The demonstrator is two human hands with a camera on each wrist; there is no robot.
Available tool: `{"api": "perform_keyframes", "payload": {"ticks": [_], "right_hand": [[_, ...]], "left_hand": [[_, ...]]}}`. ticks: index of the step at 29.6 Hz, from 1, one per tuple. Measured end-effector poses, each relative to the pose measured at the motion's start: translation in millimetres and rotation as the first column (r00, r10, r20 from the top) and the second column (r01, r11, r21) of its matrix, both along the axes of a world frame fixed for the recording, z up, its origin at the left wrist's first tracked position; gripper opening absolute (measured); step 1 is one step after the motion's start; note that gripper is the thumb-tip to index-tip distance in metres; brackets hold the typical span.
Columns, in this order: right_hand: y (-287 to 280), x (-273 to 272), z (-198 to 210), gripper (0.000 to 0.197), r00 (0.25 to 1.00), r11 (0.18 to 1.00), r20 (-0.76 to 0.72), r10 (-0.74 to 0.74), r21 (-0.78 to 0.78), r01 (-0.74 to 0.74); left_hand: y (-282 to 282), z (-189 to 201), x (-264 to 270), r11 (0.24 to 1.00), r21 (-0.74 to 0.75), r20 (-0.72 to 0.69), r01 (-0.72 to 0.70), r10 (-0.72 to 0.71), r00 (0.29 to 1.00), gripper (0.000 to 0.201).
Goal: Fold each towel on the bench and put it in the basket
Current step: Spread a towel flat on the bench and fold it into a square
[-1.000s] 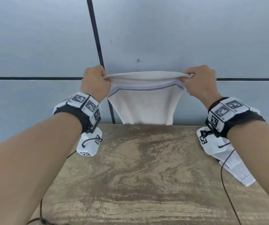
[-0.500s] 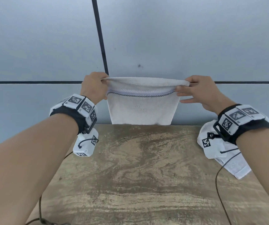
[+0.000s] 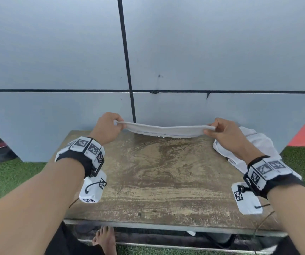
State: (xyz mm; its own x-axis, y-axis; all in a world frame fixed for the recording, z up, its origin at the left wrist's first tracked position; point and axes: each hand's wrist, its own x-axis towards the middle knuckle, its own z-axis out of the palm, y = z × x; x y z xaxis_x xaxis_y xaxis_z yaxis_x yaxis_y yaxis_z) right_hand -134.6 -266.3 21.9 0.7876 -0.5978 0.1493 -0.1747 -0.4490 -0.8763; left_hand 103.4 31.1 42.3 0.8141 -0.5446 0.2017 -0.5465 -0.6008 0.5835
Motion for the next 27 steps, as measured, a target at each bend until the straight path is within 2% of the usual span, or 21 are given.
{"api": "perform_keyframes", "payload": {"ticks": [4,8,15,18,24,27], "right_hand": [[17.0,-23.5,-7.1,0.03,0.996,0.99,-0.086,-0.011,-0.144,-0.001],[34.0,-44.8,-3.8,0.028,0.988,0.973,-0.148,0.037,-0.219,-0.069],[52.7,-80.3,7.1,0.026,0.991,0.97,-0.109,0.077,-0.222,-0.1],[57.4,-93.0,6.1,0.025,0.988,0.964,-0.124,0.091,-0.24,-0.119],[64.6,-102.9,-19.1,0.015,0.968,0.965,-0.241,0.064,-0.234,-0.122],[73.8,-105.2,-38.4,0.018,0.948,0.982,-0.313,0.056,-0.155,-0.109]], "left_hand": [[23.7,-10.5,-31.0,0.996,-0.083,-0.12,0.016,-0.025,0.992,0.016],[43.0,-12.3,-57.9,0.983,-0.181,-0.092,0.033,-0.051,0.994,0.019],[63.1,-11.3,-94.6,0.966,-0.253,-0.046,0.047,-0.061,0.997,0.018],[68.9,-17.1,-102.4,0.973,-0.214,-0.038,0.083,-0.093,0.995,0.019],[78.4,-51.6,-111.3,0.984,-0.161,-0.119,0.079,-0.098,0.988,0.016],[77.9,-72.9,-114.0,0.998,-0.033,-0.154,0.047,-0.052,0.987,0.017]]}}
